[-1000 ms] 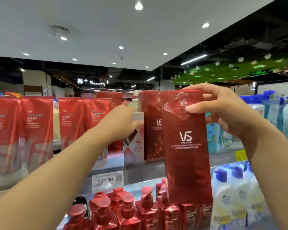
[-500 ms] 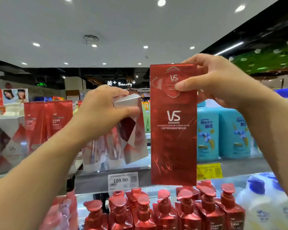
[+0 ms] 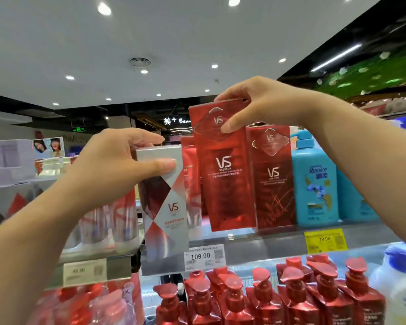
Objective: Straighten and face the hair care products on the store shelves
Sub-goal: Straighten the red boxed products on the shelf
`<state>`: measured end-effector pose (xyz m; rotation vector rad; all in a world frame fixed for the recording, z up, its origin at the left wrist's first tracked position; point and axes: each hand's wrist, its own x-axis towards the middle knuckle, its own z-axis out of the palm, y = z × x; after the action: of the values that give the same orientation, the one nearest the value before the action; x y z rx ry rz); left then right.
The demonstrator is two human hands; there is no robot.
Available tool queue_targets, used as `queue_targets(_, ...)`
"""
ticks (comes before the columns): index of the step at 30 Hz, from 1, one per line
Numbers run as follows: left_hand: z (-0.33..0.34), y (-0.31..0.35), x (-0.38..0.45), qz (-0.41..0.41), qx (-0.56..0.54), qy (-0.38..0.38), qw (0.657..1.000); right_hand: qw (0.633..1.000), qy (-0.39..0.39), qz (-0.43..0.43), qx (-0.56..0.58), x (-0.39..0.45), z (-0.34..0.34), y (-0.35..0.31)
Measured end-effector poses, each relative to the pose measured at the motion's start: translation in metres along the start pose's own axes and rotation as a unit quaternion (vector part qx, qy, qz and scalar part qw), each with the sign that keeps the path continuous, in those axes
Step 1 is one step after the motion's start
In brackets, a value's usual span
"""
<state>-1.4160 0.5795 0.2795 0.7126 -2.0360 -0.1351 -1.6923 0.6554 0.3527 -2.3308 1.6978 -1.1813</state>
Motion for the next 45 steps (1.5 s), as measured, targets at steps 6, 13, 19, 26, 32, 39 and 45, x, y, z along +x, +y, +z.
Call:
queue_targets(6,-0.001,-0.013,-0.003,0.004,-0.009,-0.030,0.999,0.991,-0.012,0.028,-0.128,0.022,0.007,0.016)
queue_targets(13,-0.011,-0.032,-0.005,0.014,-0.010,-0.025,1.000,0.965,-0.049,0.081,-0.244,0.035,0.004,0.038)
queue_targets(19,-0.028,-0.047,-0.009,0.009,-0.038,-0.014,0.999,0.946,-0.096,0.125,-0.284,0.036,0.004,0.036)
queue_targets(26,-0.061,-0.075,-0.014,0.004,-0.035,-0.003,0.999,0.903,-0.121,0.167,-0.376,0.049,0.014,0.018)
queue_targets(32,-0.093,-0.106,-0.016,0.008,-0.015,0.027,0.999,0.892,-0.100,0.205,-0.389,0.049,0.020,0.000)
queue_targets(39,-0.126,-0.144,-0.013,0.039,0.053,0.026,0.998,0.903,0.102,0.070,-0.411,0.035,0.074,-0.076)
queue_targets(45,-0.138,-0.182,-0.010,0.075,0.185,-0.005,0.980,0.923,0.135,-0.043,-0.359,0.019,0.147,-0.136)
